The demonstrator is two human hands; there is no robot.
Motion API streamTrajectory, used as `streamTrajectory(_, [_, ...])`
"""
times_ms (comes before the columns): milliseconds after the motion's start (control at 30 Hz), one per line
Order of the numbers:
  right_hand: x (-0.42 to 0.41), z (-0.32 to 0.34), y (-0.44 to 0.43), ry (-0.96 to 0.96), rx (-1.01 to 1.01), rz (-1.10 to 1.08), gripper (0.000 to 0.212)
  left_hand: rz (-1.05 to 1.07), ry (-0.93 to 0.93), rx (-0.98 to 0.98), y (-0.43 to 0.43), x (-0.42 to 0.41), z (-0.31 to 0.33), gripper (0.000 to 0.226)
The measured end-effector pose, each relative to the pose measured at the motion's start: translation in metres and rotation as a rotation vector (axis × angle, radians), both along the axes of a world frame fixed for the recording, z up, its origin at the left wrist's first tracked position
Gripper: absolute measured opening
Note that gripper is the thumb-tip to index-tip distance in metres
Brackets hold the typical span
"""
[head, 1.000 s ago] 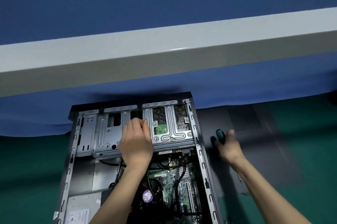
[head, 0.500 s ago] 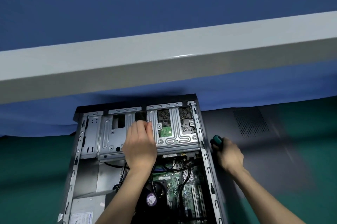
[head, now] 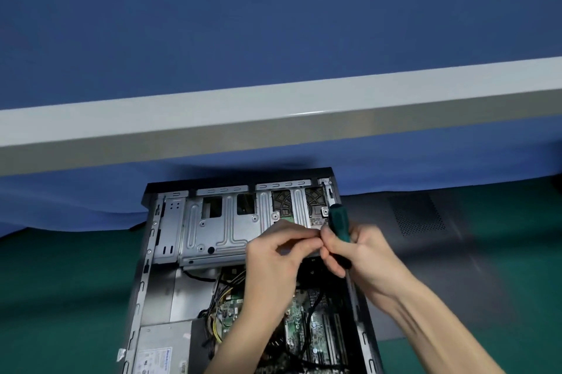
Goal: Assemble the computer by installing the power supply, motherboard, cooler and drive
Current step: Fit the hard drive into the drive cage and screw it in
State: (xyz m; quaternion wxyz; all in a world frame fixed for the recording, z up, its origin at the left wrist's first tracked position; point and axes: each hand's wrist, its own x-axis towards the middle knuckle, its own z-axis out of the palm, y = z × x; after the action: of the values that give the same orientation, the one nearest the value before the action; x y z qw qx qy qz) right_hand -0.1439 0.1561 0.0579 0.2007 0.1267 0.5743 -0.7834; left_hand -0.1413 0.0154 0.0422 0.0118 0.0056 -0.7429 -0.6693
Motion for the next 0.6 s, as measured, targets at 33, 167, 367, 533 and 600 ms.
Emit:
streamTrajectory(33, [0.002,-0.003,-0.007,-0.028,-0.027,-0.026,0.027,0.014,0.016,-0.03,-0.005,0.003,-0.001,0.014])
streamTrajectory(167, [0.01,-0.017,-0.031,-0.157,-0.121,-0.088,0.029,0.067,0.121,-0.219,-0.02,0.015,-0.007,0.009])
streamTrajectory(367, [0.014,-0.036,-0.044,-0.253,-0.183,-0.065,0.028,-0.075,0.066,-0.287,-0.043,0.013,-0.012,0.005])
streamTrajectory(533, [0.019,-0.048,-0.047,-0.318,-0.157,-0.051,0.024,-0.263,0.045,-0.399,-0.057,0.006,-0.016,0.004])
streamTrajectory(600, [0.022,-0.05,-0.05,-0.321,-0.103,-0.059,0.027,-0.275,0.028,-0.416,-0.062,0.001,-0.018,0.003])
